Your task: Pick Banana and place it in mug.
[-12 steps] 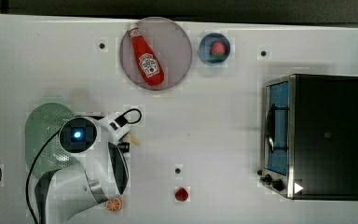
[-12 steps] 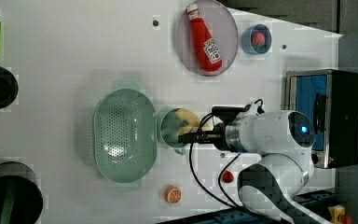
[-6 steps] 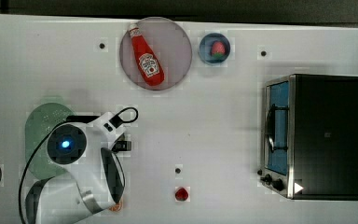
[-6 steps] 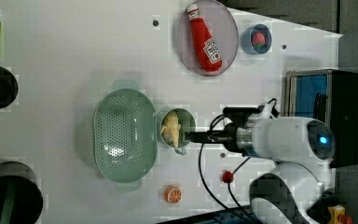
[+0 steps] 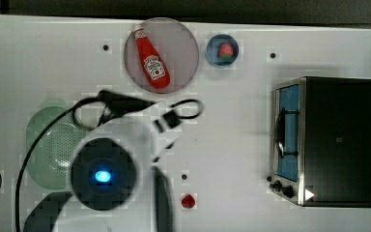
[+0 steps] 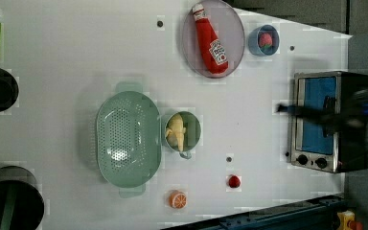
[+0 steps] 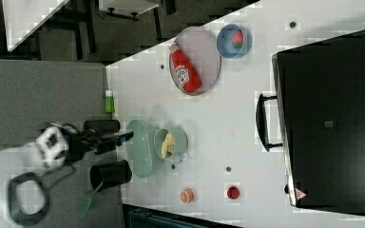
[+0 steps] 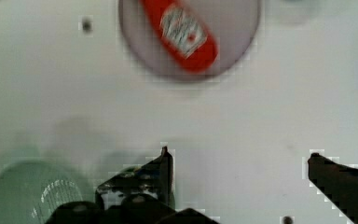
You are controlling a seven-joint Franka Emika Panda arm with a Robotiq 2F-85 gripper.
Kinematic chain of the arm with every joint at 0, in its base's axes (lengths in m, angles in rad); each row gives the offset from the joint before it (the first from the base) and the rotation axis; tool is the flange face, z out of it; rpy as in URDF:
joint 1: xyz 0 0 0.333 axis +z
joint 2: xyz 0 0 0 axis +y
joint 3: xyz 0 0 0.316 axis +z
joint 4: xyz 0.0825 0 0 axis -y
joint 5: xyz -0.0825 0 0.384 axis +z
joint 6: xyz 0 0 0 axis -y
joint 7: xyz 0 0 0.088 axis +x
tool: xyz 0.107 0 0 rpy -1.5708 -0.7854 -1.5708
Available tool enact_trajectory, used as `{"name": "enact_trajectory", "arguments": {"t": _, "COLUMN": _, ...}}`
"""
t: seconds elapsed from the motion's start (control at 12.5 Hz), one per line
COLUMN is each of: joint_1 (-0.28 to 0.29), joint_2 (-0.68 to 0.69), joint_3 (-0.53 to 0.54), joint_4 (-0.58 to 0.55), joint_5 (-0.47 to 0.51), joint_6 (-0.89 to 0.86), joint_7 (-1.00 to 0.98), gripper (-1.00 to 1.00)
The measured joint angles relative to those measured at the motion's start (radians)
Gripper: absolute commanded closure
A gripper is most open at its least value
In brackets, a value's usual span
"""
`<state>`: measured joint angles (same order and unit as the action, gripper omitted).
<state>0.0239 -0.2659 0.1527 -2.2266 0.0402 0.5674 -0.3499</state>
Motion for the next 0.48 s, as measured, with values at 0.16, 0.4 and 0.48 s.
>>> {"name": "enact_trajectory", "arguments": {"t": 0.16, "joint_1": -0.024, "joint_2": -0.002, "joint_3": -0.09, "joint_4": 0.15, "joint_5": -0.002, "joint_6": -0.185, "joint_7": 0.0, "gripper": -1.0}}
{"name": "enact_trajectory", "arguments": {"t": 0.4, "joint_1": -0.067, "joint_2": 0.006, "joint_3": -0.208, "joint_4": 0.295, "joint_5": -0.011, "joint_6": -0.368, "joint_7": 0.0, "gripper": -1.0}}
{"name": "enact_trajectory", "arguments": {"t": 0.48, "joint_1": -0.069, "joint_2": 0.017, "joint_3": -0.242, "joint_4": 0.33, "joint_5": -0.025, "joint_6": -0.406, "joint_7": 0.0, "gripper": -1.0}}
